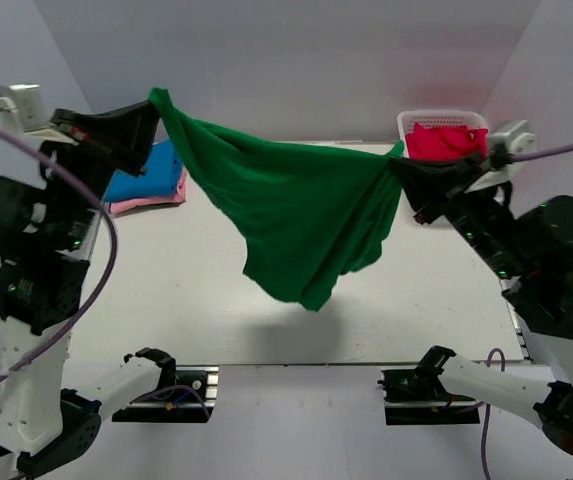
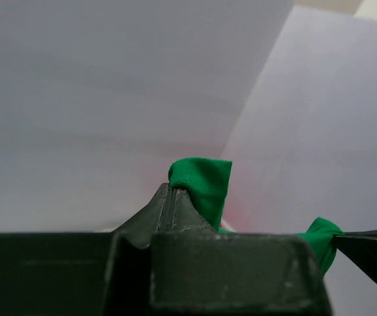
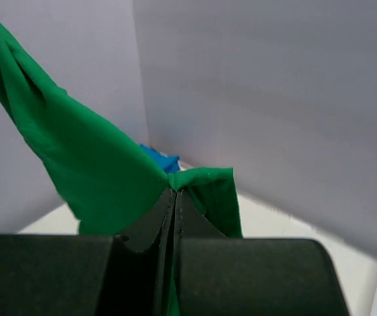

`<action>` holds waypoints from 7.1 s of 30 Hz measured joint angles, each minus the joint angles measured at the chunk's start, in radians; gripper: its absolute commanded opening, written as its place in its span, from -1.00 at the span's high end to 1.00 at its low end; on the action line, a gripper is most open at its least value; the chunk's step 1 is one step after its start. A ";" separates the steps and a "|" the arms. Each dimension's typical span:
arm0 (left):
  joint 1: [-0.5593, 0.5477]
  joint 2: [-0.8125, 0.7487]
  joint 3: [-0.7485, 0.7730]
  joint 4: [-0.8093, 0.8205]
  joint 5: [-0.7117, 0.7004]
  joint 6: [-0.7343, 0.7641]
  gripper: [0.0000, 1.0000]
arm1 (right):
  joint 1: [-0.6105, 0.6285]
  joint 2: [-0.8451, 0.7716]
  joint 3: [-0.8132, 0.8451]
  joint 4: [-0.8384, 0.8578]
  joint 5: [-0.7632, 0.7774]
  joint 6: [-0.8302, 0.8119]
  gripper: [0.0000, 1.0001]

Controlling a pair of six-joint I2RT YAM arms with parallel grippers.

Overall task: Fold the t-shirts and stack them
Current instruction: Flatten out the tshirt

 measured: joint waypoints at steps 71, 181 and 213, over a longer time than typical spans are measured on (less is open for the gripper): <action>-0.013 1.074 -0.263 -0.133 -0.050 -0.190 -1.00 | -0.253 0.663 -0.799 0.356 -0.050 0.587 -0.81; 0.072 -0.146 -0.036 -0.283 -0.121 -0.151 1.00 | -0.297 -0.339 -0.091 -0.177 0.618 0.307 1.00; 0.113 0.728 -0.367 -0.406 -0.379 -0.281 -1.00 | -0.472 0.602 -0.509 0.038 0.230 0.420 -0.81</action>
